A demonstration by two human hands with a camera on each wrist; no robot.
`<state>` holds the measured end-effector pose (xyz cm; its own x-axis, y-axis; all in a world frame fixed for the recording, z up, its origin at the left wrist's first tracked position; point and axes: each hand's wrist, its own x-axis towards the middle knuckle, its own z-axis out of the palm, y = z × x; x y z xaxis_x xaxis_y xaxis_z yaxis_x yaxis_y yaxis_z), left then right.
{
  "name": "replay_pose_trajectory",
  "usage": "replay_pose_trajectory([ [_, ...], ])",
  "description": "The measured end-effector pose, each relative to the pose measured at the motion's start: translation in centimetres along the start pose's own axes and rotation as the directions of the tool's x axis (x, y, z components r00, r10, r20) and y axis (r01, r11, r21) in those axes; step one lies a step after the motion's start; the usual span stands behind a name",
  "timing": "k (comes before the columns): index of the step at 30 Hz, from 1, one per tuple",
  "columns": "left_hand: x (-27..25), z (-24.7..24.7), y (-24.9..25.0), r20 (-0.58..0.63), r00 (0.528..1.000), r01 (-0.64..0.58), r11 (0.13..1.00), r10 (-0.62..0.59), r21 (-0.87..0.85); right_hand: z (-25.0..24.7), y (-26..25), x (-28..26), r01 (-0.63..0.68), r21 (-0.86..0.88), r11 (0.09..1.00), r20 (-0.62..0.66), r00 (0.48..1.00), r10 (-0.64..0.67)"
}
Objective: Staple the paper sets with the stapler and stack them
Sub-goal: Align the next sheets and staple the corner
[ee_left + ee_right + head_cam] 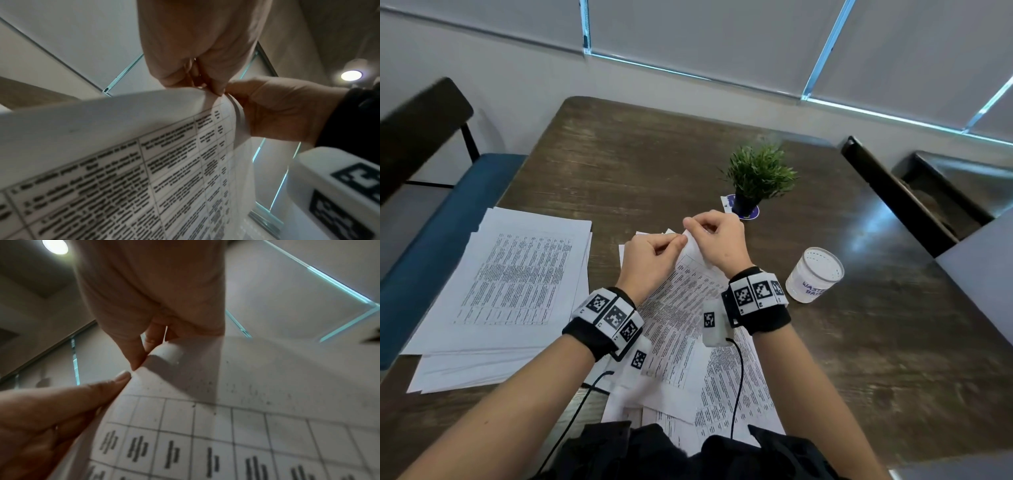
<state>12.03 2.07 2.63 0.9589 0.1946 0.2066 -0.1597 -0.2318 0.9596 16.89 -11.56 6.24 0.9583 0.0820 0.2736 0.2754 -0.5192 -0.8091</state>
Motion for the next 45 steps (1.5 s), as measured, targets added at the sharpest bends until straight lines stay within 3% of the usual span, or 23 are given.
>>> replay_pose_trajectory([
  [11,0.3,0.7,-0.3,-0.012,0.994,0.106,0.994,-0.105,0.016,0.3,2.0,0.4,-0.073,0.139,0.988,0.041,0.997,0.068],
  [14,0.3,1.0,-0.7,-0.053,0.992,0.122,0.980,-0.115,0.155,0.4,3.7,0.9,-0.186,0.228,0.956,0.080,0.982,0.173],
  [17,0.4,1.2,-1.5,-0.081,0.985,0.168,0.959,-0.153,0.230,-1.0,6.9,1.5,-0.356,0.282,0.891,-0.009,0.928,0.374],
  [18,0.3,1.1,-1.8,-0.088,0.983,0.181,0.951,-0.164,0.249,-1.8,8.4,1.7,-0.410,0.190,0.892,-0.058,0.903,0.427],
  [20,0.2,0.8,-2.1,-0.097,0.978,0.203,0.937,-0.183,0.284,-3.5,12.0,1.4,-0.511,-0.201,0.835,-0.093,0.859,0.503],
  [23,-0.1,0.5,-2.3,-0.084,0.973,0.230,0.914,-0.214,0.334,-4.5,16.6,-0.5,-0.516,-0.656,0.550,-0.079,0.772,0.630],
  [25,-0.4,0.5,-2.3,-0.062,0.969,0.244,0.897,-0.238,0.370,-4.3,18.4,-1.9,-0.502,-0.738,0.451,-0.091,0.736,0.671],
  [29,-0.6,1.0,-2.3,-0.014,0.963,0.244,0.855,-0.268,0.457,-3.8,20.1,-3.7,-0.494,-0.759,0.425,-0.102,0.734,0.672],
  [31,-0.7,1.3,-2.3,0.002,0.965,0.226,0.840,-0.261,0.493,-3.8,19.8,-3.8,-0.529,-0.713,0.460,-0.122,0.740,0.661],
  [34,-0.7,1.6,-2.2,0.024,0.970,0.195,0.832,-0.242,0.520,-4.1,17.9,-3.2,-0.584,-0.516,0.627,-0.197,0.793,0.577],
  [36,-0.8,1.9,-2.1,0.035,0.976,0.166,0.830,-0.217,0.532,-4.8,15.3,-2.5,-0.523,-0.308,0.794,-0.292,0.847,0.444],
  [38,-0.9,2.1,-1.9,0.051,0.980,0.135,0.829,-0.193,0.542,-5.1,11.8,-1.6,-0.395,-0.010,0.919,-0.392,0.847,0.360],
  [41,-1.2,2.7,-1.3,0.077,0.984,0.094,0.834,-0.161,0.544,-4.5,6.7,-0.6,-0.256,0.360,0.897,-0.406,0.823,0.398],
  [43,-1.4,3.1,-0.8,0.089,0.987,0.063,0.839,-0.131,0.540,-3.6,4.2,-0.4,-0.212,0.509,0.834,-0.319,0.854,0.411],
  [45,-1.6,3.3,-0.3,0.095,0.989,0.044,0.851,-0.109,0.523,-2.6,3.1,-0.3,-0.207,0.539,0.817,-0.229,0.897,0.378],
])
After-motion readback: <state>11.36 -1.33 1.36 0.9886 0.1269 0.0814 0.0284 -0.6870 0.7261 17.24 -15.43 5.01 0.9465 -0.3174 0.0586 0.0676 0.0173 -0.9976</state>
